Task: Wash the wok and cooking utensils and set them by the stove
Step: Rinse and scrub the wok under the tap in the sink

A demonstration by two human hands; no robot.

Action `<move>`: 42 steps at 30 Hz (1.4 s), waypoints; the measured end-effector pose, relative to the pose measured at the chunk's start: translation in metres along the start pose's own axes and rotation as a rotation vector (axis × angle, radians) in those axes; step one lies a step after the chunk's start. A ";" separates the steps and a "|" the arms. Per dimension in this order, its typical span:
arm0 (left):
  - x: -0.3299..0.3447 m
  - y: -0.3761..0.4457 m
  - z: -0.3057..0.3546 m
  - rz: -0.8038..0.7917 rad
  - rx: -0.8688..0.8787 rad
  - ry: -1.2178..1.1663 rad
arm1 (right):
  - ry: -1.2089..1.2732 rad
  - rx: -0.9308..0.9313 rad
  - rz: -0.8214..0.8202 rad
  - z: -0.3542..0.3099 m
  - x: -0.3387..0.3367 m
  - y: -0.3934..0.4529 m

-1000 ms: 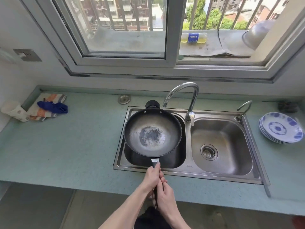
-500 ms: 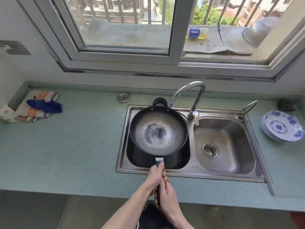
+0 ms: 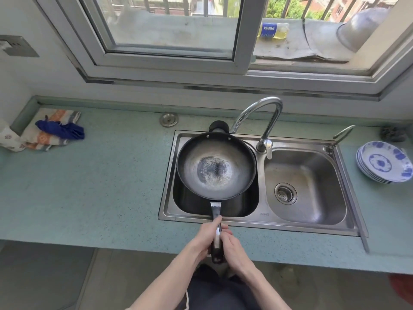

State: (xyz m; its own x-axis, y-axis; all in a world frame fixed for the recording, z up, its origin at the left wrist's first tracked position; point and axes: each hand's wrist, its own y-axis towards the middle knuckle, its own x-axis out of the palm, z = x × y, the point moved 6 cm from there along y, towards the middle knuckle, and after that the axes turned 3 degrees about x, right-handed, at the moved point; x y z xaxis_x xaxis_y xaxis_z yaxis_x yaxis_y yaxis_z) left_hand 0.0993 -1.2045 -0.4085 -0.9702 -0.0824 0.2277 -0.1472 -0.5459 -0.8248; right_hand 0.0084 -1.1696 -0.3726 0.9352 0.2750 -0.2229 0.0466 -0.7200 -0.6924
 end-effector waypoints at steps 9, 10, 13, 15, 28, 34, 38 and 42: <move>0.002 -0.005 -0.009 0.150 0.054 -0.044 | -0.532 -0.004 -0.015 -0.007 -0.034 0.014; 0.003 -0.005 -0.008 0.139 0.061 -0.052 | -0.554 -0.020 0.016 -0.009 -0.045 0.014; 0.003 -0.007 -0.008 0.110 0.056 -0.078 | -0.431 -0.063 0.042 -0.020 -0.069 0.016; 0.002 -0.009 -0.008 0.115 0.064 -0.061 | -0.372 -0.121 0.182 -0.028 -0.092 0.023; 0.008 -0.027 -0.006 0.283 0.144 0.067 | 0.190 0.006 0.372 -0.096 -0.243 0.155; 0.017 -0.031 -0.009 0.239 0.134 0.000 | 0.239 0.051 0.173 -0.108 -0.246 0.207; 0.016 -0.031 -0.009 0.266 0.179 0.088 | 0.238 0.053 0.205 -0.103 -0.250 0.229; 0.022 -0.036 -0.008 0.336 0.203 0.126 | 0.254 0.040 0.229 -0.096 -0.252 0.237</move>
State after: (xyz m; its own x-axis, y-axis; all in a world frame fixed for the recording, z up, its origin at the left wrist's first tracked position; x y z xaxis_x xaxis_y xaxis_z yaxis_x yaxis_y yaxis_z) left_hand 0.0815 -1.1801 -0.3782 -0.9756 -0.1884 -0.1128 0.2109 -0.6603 -0.7207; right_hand -0.1819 -1.4705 -0.4141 0.9776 -0.0615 -0.2014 -0.1835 -0.7176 -0.6718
